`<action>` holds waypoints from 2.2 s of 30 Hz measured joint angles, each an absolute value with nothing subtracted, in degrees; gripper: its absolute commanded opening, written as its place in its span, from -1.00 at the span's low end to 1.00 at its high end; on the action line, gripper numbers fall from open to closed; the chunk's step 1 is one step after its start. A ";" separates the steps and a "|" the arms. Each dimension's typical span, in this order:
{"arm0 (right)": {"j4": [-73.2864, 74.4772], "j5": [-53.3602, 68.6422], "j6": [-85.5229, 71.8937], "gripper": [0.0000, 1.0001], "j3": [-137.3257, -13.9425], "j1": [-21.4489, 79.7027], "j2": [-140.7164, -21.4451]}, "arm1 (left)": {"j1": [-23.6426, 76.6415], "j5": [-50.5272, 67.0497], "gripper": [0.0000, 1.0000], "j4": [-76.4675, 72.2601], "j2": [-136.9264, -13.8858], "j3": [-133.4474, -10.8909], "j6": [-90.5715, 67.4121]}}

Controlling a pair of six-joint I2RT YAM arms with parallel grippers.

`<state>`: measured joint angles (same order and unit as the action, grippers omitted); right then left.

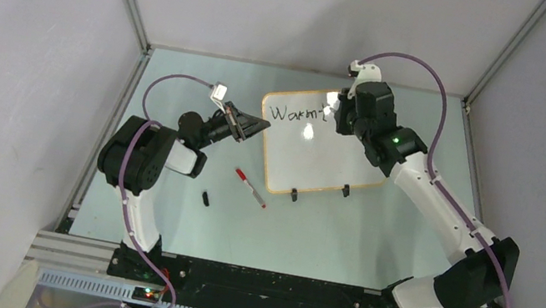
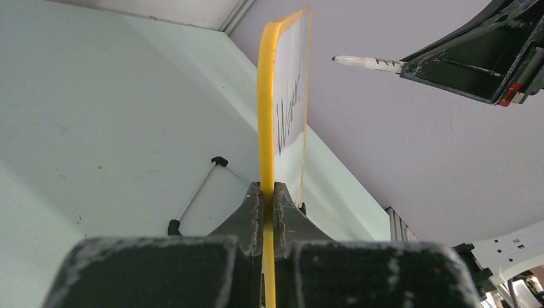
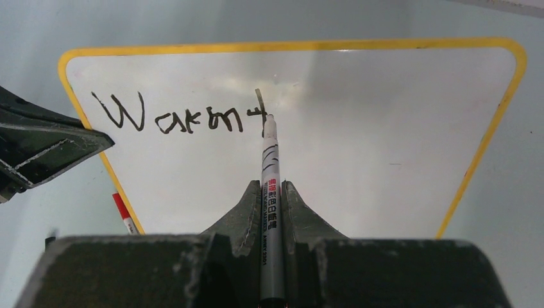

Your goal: Write a sentence on the whiteboard

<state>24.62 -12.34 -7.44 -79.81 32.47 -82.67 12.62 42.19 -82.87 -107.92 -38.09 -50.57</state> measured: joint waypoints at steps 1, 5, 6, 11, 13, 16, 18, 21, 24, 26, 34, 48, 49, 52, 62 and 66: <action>24.49 -12.34 -7.44 -1.00 -79.81 32.42 -82.74 | 12.62 42.19 -1.00 -82.89 -107.92 -38.09 -50.57; 24.05 -12.34 -7.44 -1.00 -79.81 32.10 -83.22 | 12.62 42.22 -1.00 -82.91 -107.92 -38.09 -50.57; 23.90 -12.32 -7.44 -1.00 -79.81 32.03 -83.40 | 12.62 42.22 -1.00 -82.94 -107.92 -38.09 -50.57; 23.59 -12.36 -7.44 -1.00 -79.83 31.83 -84.93 | 12.62 42.22 -1.00 -82.98 -107.92 -38.09 -50.57; 23.57 -12.36 -7.42 -1.00 -79.85 31.75 -85.65 | 12.62 42.22 -1.00 -82.98 -107.92 -38.09 -50.57; 23.57 -12.36 -7.42 -1.00 -79.94 31.73 -86.65 | 12.62 42.22 -1.00 -83.00 -107.92 -38.09 -50.57; 23.53 -12.36 -7.38 -1.00 -80.03 31.73 -87.09 | 12.62 42.22 -1.00 -83.00 -107.92 -38.09 -50.57; 23.53 -12.38 -7.25 -1.00 -80.12 31.68 -87.22 | 12.62 42.24 -1.00 -83.00 -107.92 -38.09 -50.57; 23.51 -12.36 -7.25 -1.00 -80.49 31.57 -87.24 | 12.62 42.24 -1.00 -83.00 -107.94 -38.09 -50.57; 23.51 -12.40 -7.22 -1.00 -80.95 31.46 -87.35 | 12.62 42.22 -1.00 -83.02 -107.94 -38.09 -50.57; 23.38 -12.45 -6.83 -1.00 -82.46 31.33 -87.85 | 12.62 42.22 -1.00 -83.07 -107.98 -38.09 -50.57; 23.46 -12.64 -6.74 -1.00 -83.72 31.24 -89.45 | 12.58 42.19 -1.00 -83.02 -108.01 -38.09 -50.59; 23.49 -12.64 -6.74 -1.00 -83.72 31.24 -89.45 | 12.58 42.19 -1.00 -83.02 -108.03 -38.09 -50.59; 23.49 -12.64 -6.76 -1.00 -83.72 31.24 -89.45 | 12.58 42.19 -1.00 -83.02 -108.03 -38.09 -50.61; 23.49 -12.71 -6.87 -1.00 -82.48 31.44 -89.01 | 12.58 42.17 -1.00 -83.00 -108.03 -38.09 -50.65; 23.68 -12.97 -7.05 -1.00 -81.03 31.73 -88.31 | 12.58 42.15 -1.00 -83.00 -108.03 -38.09 -50.87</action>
<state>23.68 -12.97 -7.05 -81.03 31.73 -88.31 12.58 42.15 -83.00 -108.03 -38.09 -50.87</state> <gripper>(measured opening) 0.139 0.023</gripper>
